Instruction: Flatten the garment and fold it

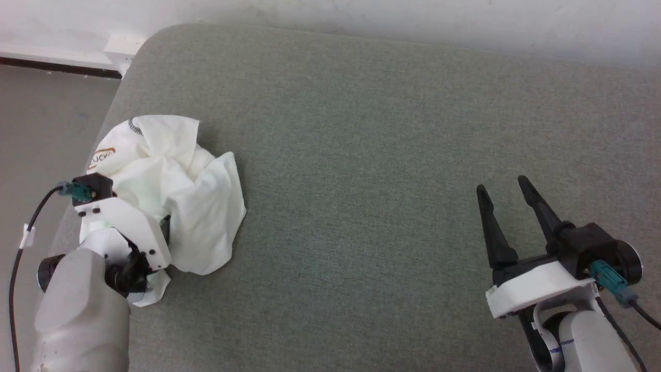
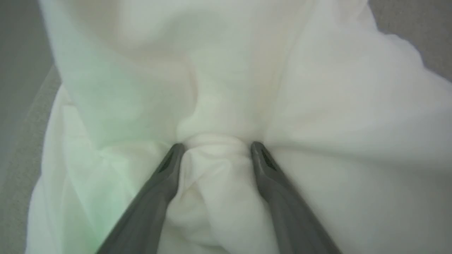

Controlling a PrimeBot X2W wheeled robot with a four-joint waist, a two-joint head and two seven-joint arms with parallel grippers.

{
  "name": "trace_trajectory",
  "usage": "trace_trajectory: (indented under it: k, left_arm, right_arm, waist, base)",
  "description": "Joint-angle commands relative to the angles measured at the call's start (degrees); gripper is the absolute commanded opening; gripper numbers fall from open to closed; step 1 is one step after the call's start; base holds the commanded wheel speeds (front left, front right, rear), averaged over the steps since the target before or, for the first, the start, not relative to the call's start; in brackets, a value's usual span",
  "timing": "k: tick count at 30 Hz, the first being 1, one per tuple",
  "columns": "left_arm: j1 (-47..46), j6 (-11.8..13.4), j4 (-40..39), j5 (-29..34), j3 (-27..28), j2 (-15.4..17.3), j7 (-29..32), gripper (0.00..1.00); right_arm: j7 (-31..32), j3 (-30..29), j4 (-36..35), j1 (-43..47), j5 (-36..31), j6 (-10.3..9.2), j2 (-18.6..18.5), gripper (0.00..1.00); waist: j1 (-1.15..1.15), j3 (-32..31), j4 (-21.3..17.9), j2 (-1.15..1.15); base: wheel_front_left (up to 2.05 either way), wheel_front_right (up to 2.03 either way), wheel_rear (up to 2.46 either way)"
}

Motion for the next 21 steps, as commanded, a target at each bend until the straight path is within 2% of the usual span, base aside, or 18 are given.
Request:
trace_trajectory:
  k: [1, 6, 7, 8, 9, 14, 21]
  left_arm:
    - [-1.24, -0.44, 1.94, -0.78, -0.26, 0.28, 1.41, 1.00]
    - [-3.05, -1.25, 7.29, -3.60, -0.60, -0.16, 8.75, 1.00]
    - [-3.39, -1.37, 7.86, -3.95, -0.78, -0.01, 9.56, 0.69]
    - [-3.67, -1.48, 8.37, -4.35, -0.89, 0.17, 10.15, 0.24]
    - [-3.93, -1.58, 8.82, -4.81, -0.96, 0.36, 10.59, 0.00]
    - [-5.70, -2.00, 9.73, -6.65, -1.45, 1.65, 10.23, 0.00]
    - [-9.65, -2.44, 7.57, -6.46, -2.41, 4.95, -0.27, 0.00]
  right_arm:
    - [-0.54, 0.22, 0.25, -1.17, 0.49, -0.03, 0.10, 1.00]
    - [-1.20, 0.68, 1.20, -1.83, 1.05, -0.04, 0.11, 1.00]
    - [-1.34, 0.73, 1.36, -1.89, 1.18, -0.04, 0.11, 1.00]
    - [-1.48, 0.78, 1.53, -1.93, 1.30, -0.04, 0.11, 1.00]
    - [-1.60, 0.82, 1.69, -1.94, 1.45, -0.04, 0.11, 1.00]
    - [-2.39, 0.62, 2.64, -1.74, 2.33, -0.04, 0.12, 1.00]
    - [-3.98, -0.08, 4.20, -0.53, 4.40, -0.04, 0.13, 1.00]
  waist:
    - [-0.01, 0.20, 0.20, 0.00]
    - [-0.01, 0.13, 0.58, 0.00]
    - [-0.01, 0.12, 0.66, 0.00]
    - [-0.01, 0.01, 0.72, 0.00]
    - [-0.01, -0.05, 0.78, 0.00]
    - [-0.01, -1.06, 1.37, 0.00]
    - [-0.01, -4.68, 2.37, 0.00]
  base:
    - [0.00, 0.00, 0.00]
    - [0.00, 0.00, 0.00]
    - [0.00, 0.00, 0.00]
    - [0.00, 0.00, 0.00]
    - [0.00, 0.00, 0.00]
    - [0.00, 0.00, 0.00]
    - [0.00, 0.00, 0.00]
